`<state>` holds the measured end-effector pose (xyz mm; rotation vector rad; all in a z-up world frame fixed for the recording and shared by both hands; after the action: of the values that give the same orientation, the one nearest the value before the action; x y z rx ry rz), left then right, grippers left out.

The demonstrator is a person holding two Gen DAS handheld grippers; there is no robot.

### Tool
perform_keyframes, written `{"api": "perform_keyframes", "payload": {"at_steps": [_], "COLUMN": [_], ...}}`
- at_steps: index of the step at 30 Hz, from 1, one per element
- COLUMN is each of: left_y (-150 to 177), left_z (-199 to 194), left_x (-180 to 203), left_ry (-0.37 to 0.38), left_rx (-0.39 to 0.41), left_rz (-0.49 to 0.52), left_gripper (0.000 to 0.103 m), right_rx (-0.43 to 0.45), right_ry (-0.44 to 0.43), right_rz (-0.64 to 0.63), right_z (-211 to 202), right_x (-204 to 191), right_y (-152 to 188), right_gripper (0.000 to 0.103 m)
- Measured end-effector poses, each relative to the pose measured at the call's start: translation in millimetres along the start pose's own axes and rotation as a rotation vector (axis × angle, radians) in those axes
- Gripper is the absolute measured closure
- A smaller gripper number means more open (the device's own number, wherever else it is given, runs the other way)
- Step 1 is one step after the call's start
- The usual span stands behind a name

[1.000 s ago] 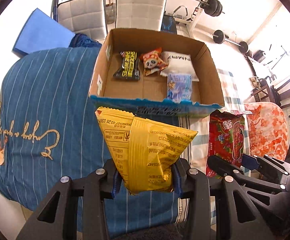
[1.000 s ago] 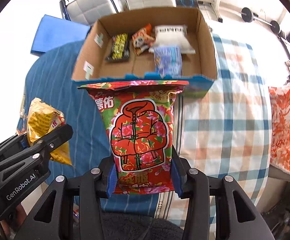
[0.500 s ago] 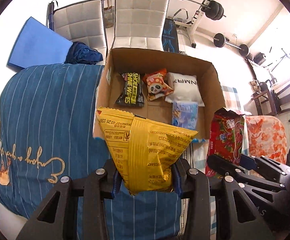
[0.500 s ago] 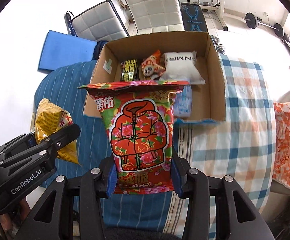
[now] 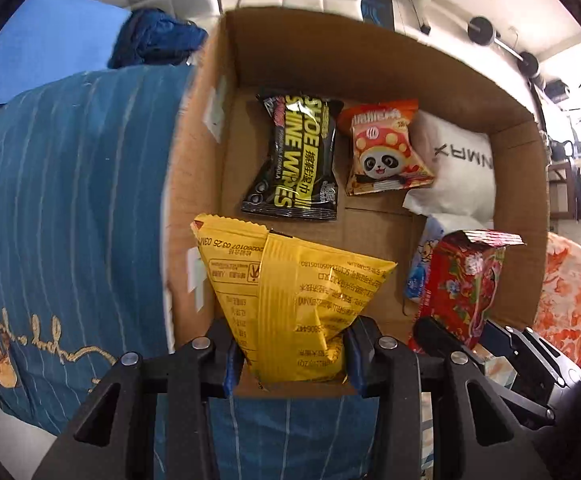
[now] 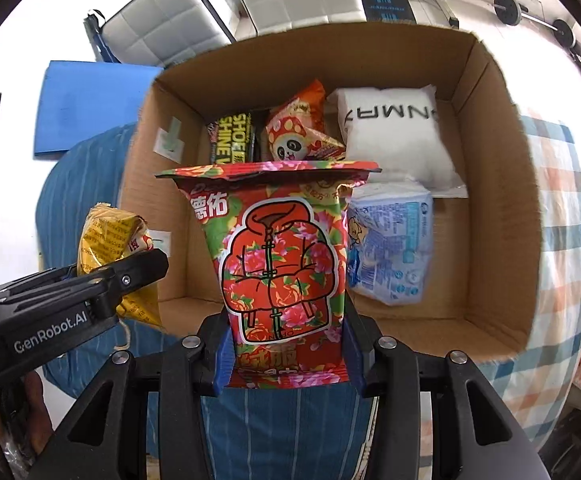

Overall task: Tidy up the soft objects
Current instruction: 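Carry both packs into the box and lower them into the gap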

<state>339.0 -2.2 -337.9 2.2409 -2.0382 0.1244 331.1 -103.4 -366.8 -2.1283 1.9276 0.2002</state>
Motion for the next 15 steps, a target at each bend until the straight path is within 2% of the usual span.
{"api": "perform_keyframes", "payload": {"at_steps": [7,15], "left_y": [-11.8,-14.8], "left_z": [53.7,87.7], "left_x": [0.7,-1.3], "left_ry": [0.028,0.079], "left_rx": [-0.143,-0.235], "left_rz": [-0.004,-0.025], "left_gripper": [0.065,0.065], "right_rx": [-0.083,-0.146], "right_ry": [-0.026,-0.045], "right_rz": [0.041,0.070], "right_z": [55.2,94.2], "right_x": [7.5,16.4], "right_y": [-11.8,-21.9], "right_gripper": [0.056,0.056]}}
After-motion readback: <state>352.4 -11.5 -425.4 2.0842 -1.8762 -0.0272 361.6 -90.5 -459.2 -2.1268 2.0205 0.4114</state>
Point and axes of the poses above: each gripper's, at about its wrist camera, not at the fingertips, and z roughly the way its jaws point, x to its right, y to its underside, the point moved 8 cm from there along z, roughly the way its jaws point, and after that the axes turned 1 degree about z, right-handed, at the moved point
